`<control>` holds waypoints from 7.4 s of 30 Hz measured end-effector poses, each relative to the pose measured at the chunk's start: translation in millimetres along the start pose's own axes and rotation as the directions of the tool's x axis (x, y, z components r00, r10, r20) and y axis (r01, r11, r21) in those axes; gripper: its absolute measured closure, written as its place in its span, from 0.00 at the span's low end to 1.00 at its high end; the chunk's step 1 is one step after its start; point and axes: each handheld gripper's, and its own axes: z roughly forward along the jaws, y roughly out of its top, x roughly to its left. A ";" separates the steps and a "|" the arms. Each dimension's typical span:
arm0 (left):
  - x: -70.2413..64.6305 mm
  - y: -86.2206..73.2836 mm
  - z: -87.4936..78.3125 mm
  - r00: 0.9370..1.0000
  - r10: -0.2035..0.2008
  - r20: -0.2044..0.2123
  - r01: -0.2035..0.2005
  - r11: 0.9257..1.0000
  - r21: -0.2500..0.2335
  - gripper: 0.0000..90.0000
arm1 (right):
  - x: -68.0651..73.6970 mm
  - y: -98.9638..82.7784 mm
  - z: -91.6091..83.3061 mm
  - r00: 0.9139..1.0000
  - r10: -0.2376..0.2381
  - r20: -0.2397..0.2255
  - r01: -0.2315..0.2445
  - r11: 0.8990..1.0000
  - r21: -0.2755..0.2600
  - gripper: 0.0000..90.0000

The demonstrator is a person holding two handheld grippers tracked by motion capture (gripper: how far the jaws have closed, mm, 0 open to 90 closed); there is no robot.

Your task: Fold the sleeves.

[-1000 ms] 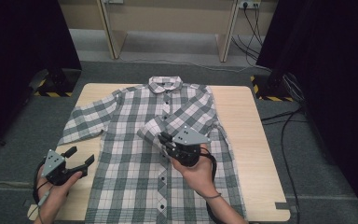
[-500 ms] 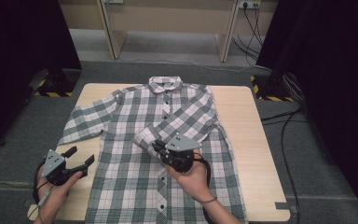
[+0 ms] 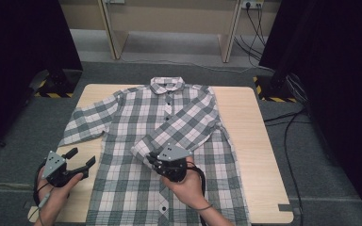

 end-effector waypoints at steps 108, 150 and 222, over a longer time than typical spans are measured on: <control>5.3 2.0 0.7 0.996 -0.084 0.006 0.084 0.996 -0.028 0.21 | -159.1 -143.2 -165.4 0.727 0.398 0.559 -0.359 0.915 -0.185 0.31; 104.7 37.7 125.3 0.966 -0.090 -0.241 0.177 0.913 0.368 0.92 | -161.3 -142.6 -163.7 0.738 0.400 0.543 -0.367 0.914 -0.175 0.33; -73.0 137.2 175.1 0.997 0.037 0.068 -0.041 0.997 0.068 0.98 | -163.3 -142.4 -163.1 0.728 0.416 0.545 -0.385 0.906 -0.177 0.36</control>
